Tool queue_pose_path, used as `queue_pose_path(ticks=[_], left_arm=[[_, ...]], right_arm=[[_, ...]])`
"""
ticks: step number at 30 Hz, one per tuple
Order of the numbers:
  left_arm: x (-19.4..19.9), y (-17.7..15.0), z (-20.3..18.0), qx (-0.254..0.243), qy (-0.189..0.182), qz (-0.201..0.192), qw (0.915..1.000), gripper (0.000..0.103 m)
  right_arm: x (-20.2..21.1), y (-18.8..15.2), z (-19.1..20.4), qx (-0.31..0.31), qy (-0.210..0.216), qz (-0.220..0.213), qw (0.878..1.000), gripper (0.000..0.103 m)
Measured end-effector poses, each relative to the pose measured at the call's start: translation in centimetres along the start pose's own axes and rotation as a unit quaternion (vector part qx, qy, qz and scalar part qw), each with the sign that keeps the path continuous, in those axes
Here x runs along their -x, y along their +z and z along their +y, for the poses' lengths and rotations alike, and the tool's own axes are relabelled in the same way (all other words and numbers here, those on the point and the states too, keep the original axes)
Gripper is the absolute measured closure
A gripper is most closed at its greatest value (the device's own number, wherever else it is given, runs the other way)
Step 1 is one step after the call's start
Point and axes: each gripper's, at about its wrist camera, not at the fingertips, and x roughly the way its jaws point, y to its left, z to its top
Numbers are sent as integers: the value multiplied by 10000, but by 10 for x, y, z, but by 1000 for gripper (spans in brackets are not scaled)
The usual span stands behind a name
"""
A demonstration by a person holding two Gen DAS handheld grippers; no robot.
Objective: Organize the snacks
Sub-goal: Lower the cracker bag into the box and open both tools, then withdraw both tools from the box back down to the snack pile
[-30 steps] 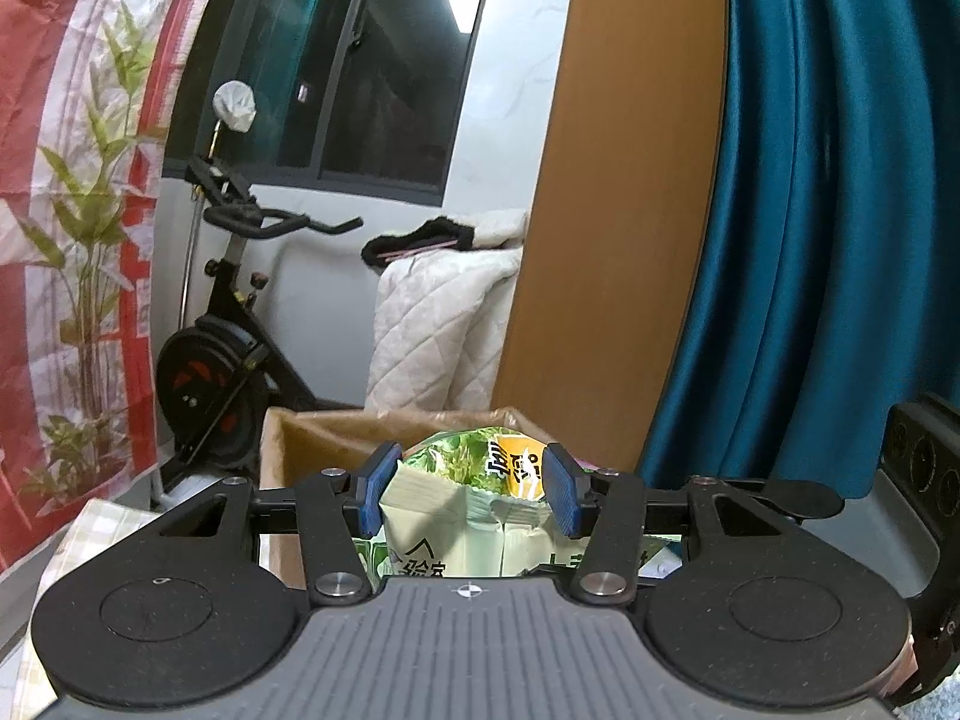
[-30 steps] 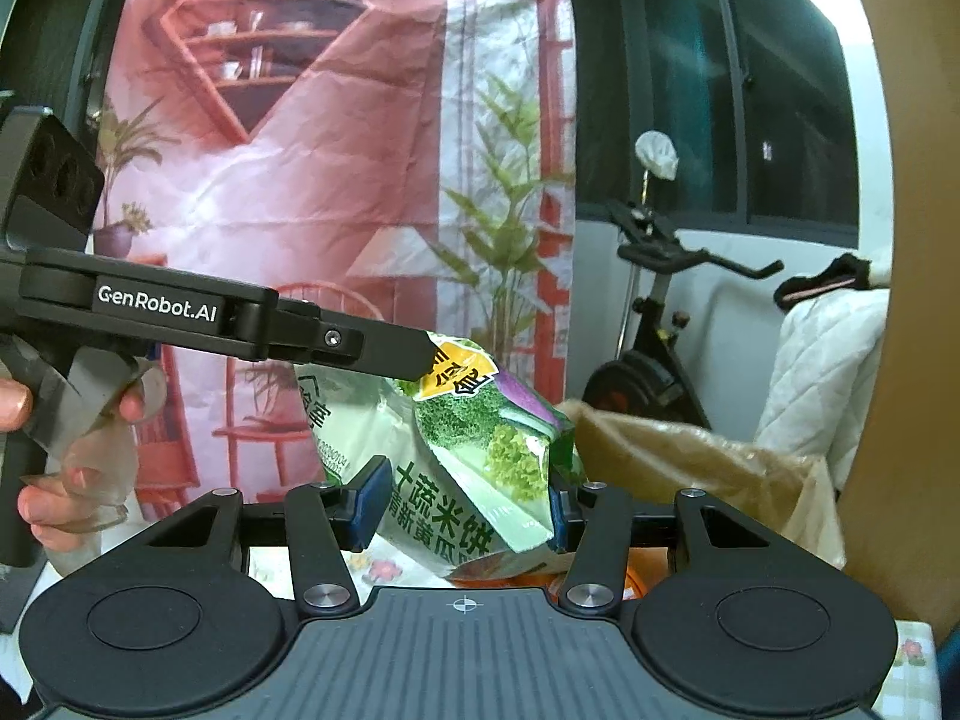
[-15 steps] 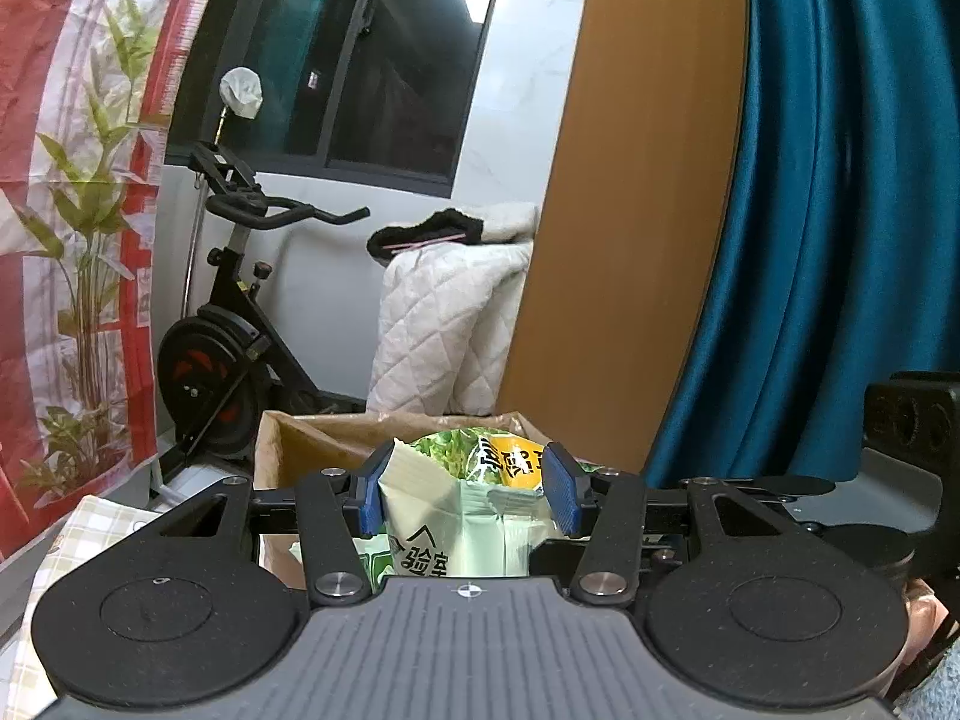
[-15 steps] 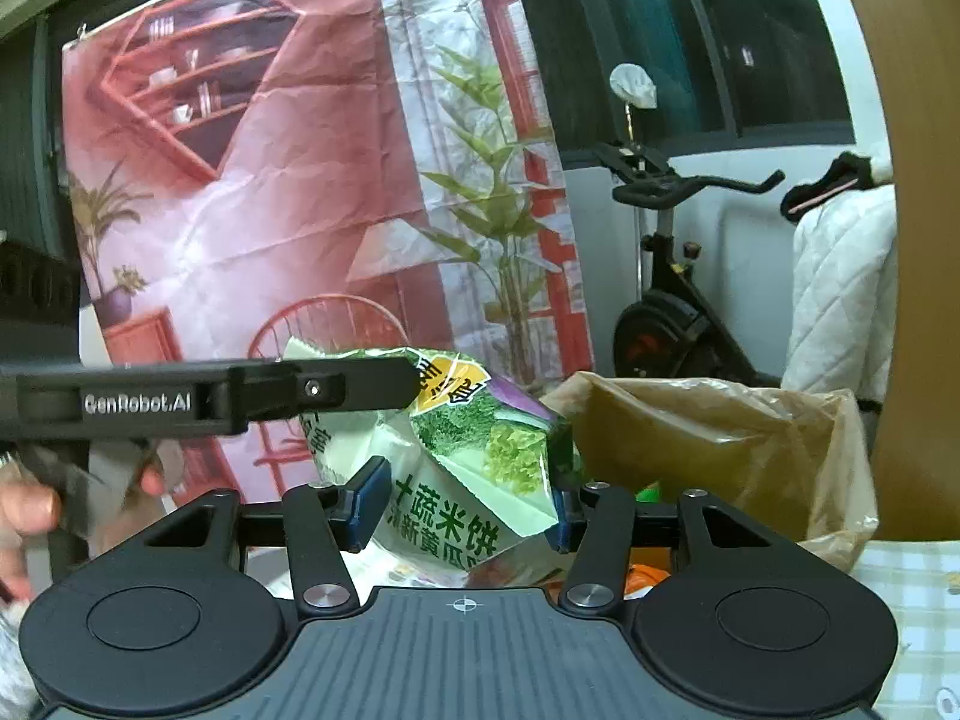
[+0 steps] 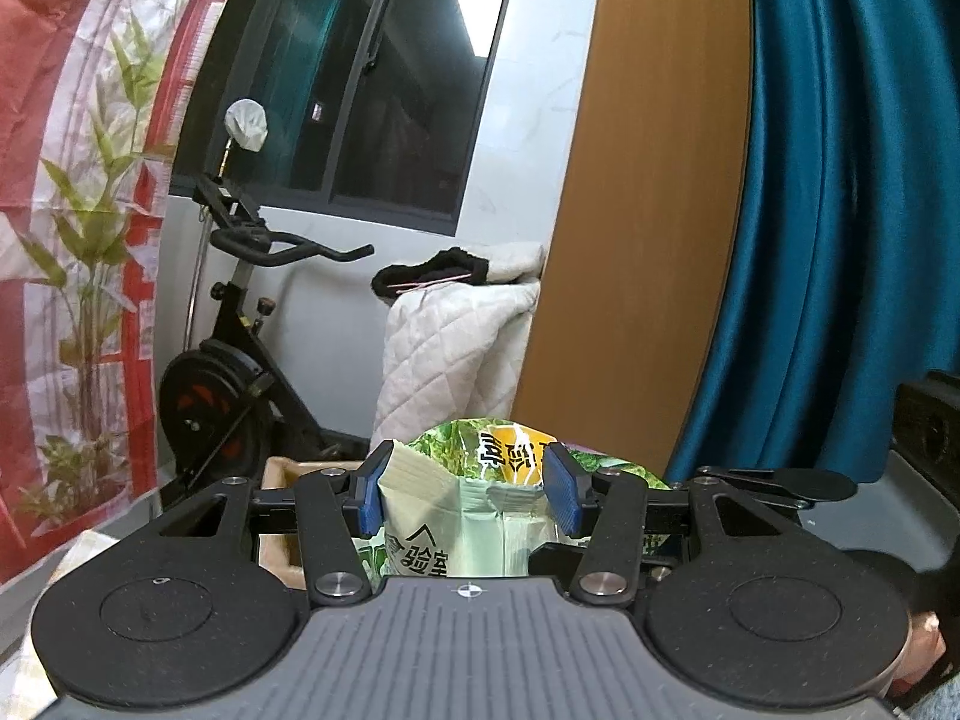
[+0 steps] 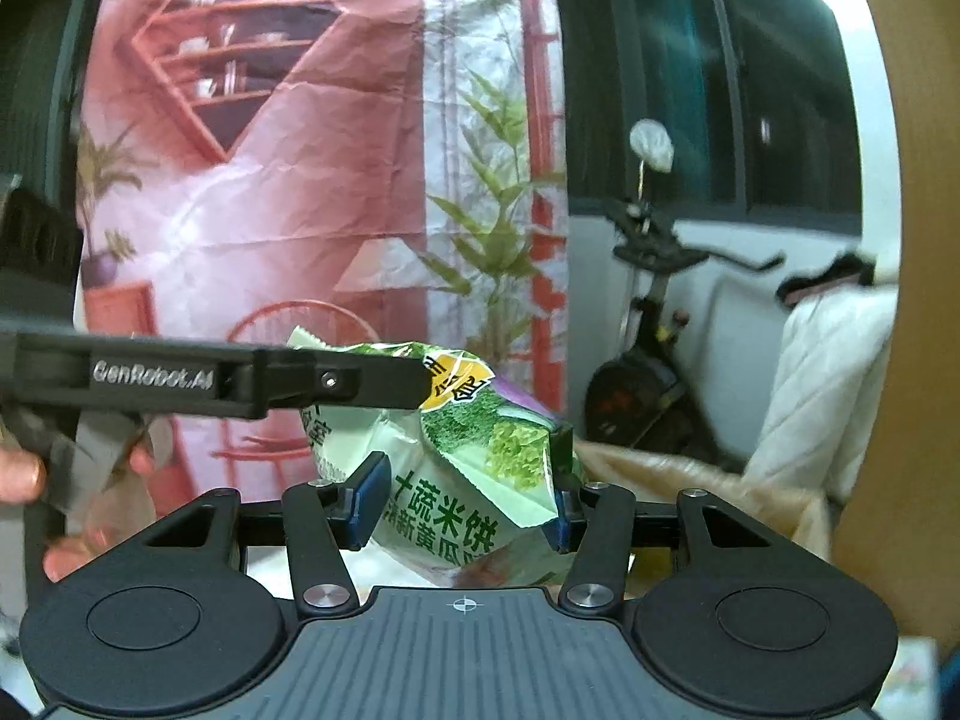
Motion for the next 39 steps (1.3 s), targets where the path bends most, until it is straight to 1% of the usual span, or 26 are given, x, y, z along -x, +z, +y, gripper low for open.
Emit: queue_pose_path(ticks=[2,7,10,16,22,24,25,26,29,34,39], left_arm=[[-15,2,3,71,-80,51,9999,49],[-64,-1,11,251,-183,280,9991,49],[-89,-5,16,297,-147,424,9986,49],[-134,-21,25,374,-77,742,9965,49],[-166,-34,30,469,47,1075,9931,49],[-169,-37,30,390,221,1166,9922,46],[-169,-38,31,354,273,1189,9919,44],[-167,-39,32,327,317,1200,9917,40],[-161,-38,35,251,500,1168,9916,31],[-141,-35,38,187,639,1047,9923,30],[-114,-34,36,2,833,923,9922,29]], right_arm=[[-7,0,-9,98,-114,19,9999,56],[-33,-9,-45,83,-296,95,9995,56],[-52,-18,-62,85,-387,196,9990,56],[-87,-44,-97,-121,-464,397,9981,56],[-109,-70,-123,-298,-620,507,9963,55],[-114,-78,-129,-342,-795,601,9944,54],[-115,-82,-132,-363,-876,631,9935,52],[-114,-86,-135,-405,-903,660,9929,47],[-108,-93,-142,-564,-944,675,9916,39],[-90,-99,-144,-698,-1014,575,9907,32],[-67,-103,-136,-725,-1088,437,9904,25]])
